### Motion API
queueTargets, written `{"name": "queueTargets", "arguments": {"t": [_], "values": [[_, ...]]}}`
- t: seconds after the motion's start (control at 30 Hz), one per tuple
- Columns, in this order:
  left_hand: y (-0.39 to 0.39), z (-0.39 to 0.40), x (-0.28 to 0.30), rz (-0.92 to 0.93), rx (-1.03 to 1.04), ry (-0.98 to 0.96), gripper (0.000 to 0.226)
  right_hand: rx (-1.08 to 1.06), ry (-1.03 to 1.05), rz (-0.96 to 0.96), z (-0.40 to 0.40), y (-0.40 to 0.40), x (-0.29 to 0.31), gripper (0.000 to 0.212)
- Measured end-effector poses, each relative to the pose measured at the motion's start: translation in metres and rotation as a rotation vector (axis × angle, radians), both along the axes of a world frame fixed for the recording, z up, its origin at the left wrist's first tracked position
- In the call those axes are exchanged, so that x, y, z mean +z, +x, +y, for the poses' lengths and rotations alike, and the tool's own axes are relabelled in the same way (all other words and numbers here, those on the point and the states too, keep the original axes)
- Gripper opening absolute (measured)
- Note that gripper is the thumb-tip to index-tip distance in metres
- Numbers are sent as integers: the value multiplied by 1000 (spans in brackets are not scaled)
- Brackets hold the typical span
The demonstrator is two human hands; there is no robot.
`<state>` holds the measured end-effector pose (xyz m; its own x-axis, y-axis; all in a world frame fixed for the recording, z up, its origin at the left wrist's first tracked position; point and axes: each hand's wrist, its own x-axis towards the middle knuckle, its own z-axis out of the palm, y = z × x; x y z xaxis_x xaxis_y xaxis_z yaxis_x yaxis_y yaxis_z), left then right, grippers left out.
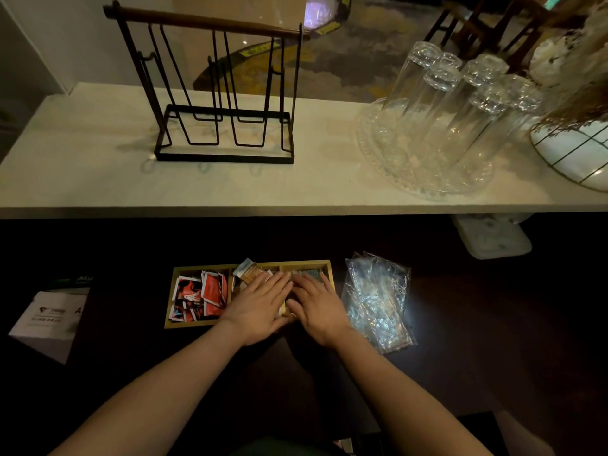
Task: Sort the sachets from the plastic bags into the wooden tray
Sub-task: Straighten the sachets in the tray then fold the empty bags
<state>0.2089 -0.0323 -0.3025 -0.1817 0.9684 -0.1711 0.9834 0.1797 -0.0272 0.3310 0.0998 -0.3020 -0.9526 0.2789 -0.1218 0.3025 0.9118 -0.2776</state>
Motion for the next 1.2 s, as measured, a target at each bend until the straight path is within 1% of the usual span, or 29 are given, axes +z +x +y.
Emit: {"name": "queueTargets", "arguments": {"t": [0.07, 0.1, 0.13, 0.17, 0.2, 0.23, 0.27, 0.3, 0.37, 0.4, 0.43, 0.5, 0.57, 0.67, 0.73, 0.8, 0.9, 0.97, 1.03, 1.07, 1.13, 1.2], "values": [[-2, -3, -1, -2, -6, 28, 71, -177, 25, 195, 12, 1, 7, 52], [-3, -5, 0, -4, -11, 48, 69, -312, 67, 279, 22, 6, 9, 45], [-3, -6, 4, -1, -3, 68, 67, -459, 103, 313, 35, 12, 11, 41], [-3, -8, 8, 4, 27, 85, 66, -598, 99, 266, 46, 20, 12, 39], [-4, -9, 12, 10, 81, 99, 66, -715, 58, 162, 55, 27, 11, 40], [-6, -11, 13, 7, 149, 101, 66, -788, -8, 44, 61, 32, 9, 43], [-9, -13, 13, -8, 214, 92, 66, -810, -91, -47, 64, 36, 4, 48], [-12, -15, 11, -32, 263, 78, 67, -809, -190, -94, 65, 37, 0, 54], [-14, -18, 8, -61, 284, 73, 67, -813, -353, -124, 63, 37, -9, 67], [-14, -20, 8, -72, 273, 71, 67, -812, -381, -149, 60, 34, -15, 72], [-12, -20, 9, -85, 254, 76, 66, -812, -377, -183, 58, 33, -19, 73], [-9, -20, 9, -119, 217, 91, 65, -808, -354, -231, 53, 29, -26, 68], [-8, -20, 8, -155, 213, 52, 67, -835, -361, -256, 52, 28, -26, 66], [-10, -15, 8, -175, 232, -14, 68, -843, -341, -340, 53, 26, -22, 81], [-11, -12, 8, -177, 246, -24, 70, -834, -316, -321, 53, 23, -21, 86], [-9, -11, 10, -156, 243, 2, 72, -824, -278, -271, 53, 22, -21, 82], [-5, -12, 17, -133, 240, 140, 63, -775, -124, -279, 50, 25, -21, 75], [-1, -14, 21, -136, 231, 193, 59, -728, -24, -244, 51, 31, -20, 61], [1, -20, 19, -133, 203, 167, 55, -696, 37, -198, 55, 36, -14, 41], [1, -24, 16, -119, 178, 129, 54, -695, 46, -176, 59, 38, -10, 35], [1, -34, 12, -66, 121, 42, 54, -770, -2, -97, 68, 41, 0, 29], [4, -38, 10, -40, 89, 39, 58, -880, -86, 34, 75, 42, 7, 27]]}}
